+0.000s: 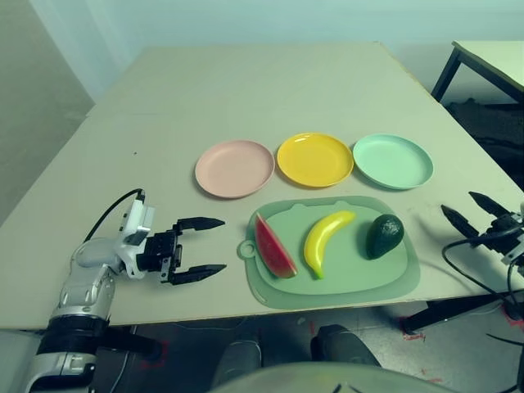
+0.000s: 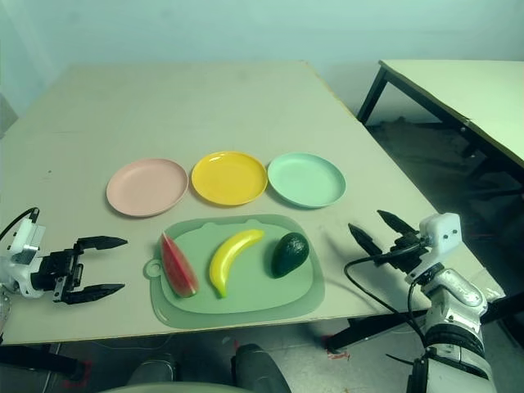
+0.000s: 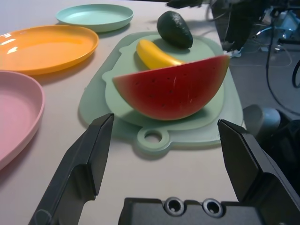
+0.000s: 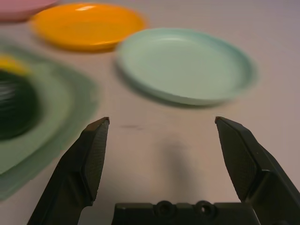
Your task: Place the fruits into color-matched plates.
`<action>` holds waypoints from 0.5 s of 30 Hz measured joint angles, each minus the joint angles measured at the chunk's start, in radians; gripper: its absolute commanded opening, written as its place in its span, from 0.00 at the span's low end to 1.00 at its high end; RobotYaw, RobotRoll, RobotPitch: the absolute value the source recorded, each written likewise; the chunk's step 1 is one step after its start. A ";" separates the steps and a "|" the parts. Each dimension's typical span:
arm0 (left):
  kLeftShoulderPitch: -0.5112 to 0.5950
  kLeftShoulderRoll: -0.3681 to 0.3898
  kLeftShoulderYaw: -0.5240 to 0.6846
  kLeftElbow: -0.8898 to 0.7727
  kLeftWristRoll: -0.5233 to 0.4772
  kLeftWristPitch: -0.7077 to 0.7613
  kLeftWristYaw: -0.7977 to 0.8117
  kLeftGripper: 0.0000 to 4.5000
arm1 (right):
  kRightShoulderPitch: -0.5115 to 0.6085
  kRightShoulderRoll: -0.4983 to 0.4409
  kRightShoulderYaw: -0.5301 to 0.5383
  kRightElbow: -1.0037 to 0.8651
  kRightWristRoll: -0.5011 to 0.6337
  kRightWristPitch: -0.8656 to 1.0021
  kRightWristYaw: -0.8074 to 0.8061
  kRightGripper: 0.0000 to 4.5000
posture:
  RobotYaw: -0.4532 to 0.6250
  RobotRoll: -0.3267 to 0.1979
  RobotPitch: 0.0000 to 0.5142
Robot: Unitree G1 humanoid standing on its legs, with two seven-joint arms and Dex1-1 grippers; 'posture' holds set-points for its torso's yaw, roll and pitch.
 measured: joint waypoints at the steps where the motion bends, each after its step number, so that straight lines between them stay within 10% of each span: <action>1: -0.004 0.000 0.001 0.014 0.002 -0.006 -0.004 1.00 | 0.018 -0.026 0.017 -0.071 0.006 0.041 0.032 1.00 | 0.33 0.62 0.04; 8: -0.012 0.001 0.012 0.088 0.017 -0.055 -0.022 1.00 | -0.002 -0.251 0.119 -0.500 0.003 0.425 0.067 1.00 | 0.33 0.62 0.02; 15: 0.003 0.000 0.016 0.101 0.019 -0.079 -0.008 1.00 | -0.111 -0.274 0.282 -0.810 -0.125 0.629 -0.084 1.00 | 0.36 0.62 0.02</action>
